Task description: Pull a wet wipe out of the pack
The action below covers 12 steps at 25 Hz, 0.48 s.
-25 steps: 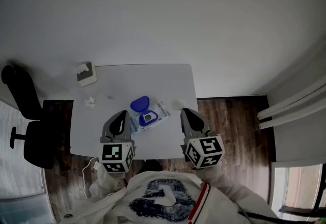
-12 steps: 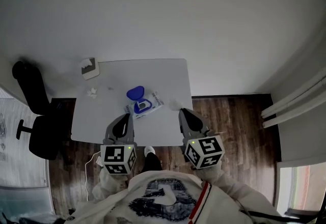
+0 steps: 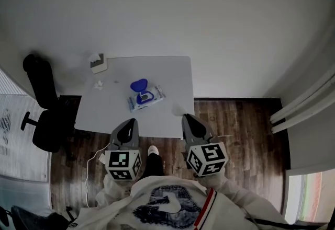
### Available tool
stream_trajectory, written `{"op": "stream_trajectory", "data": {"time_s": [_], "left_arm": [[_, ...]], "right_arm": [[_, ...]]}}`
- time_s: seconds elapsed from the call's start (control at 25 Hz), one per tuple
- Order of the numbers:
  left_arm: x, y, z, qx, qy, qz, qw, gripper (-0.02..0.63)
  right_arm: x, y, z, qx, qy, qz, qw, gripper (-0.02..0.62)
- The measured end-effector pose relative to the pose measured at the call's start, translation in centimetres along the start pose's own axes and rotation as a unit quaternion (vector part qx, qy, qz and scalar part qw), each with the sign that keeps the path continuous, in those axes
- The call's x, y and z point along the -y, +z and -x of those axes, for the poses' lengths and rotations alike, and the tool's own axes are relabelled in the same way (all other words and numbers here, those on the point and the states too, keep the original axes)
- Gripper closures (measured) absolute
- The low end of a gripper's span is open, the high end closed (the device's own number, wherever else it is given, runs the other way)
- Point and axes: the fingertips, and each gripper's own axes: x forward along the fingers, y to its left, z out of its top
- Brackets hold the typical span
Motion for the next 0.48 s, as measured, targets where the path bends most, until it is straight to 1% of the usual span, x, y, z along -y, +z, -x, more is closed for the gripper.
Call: {"op": "stream_trajectory", "data": {"time_s": [0.2,0.32,0.48], "left_arm": [[3.0,0.8,2.3,0.001,-0.006,-0.009,0.9999,0.601],[3.7,1.7,3.2,0.01,-0.013,-0.008,0.9998,0.601],[4.2,2.1,4.0,0.023,-0.025,-0.002,0.9994,0.601]], "right_arm": [[-1.0,0.8,3.0,0.013,0.01,-0.012,1.0,0.583],[-1.4,1.8,4.2,0.028,0.018,-0.029,0.999,0.583],[-2.4,2.0,5.1,0.031,0.023,-0.013,0.999,0.584]]}}
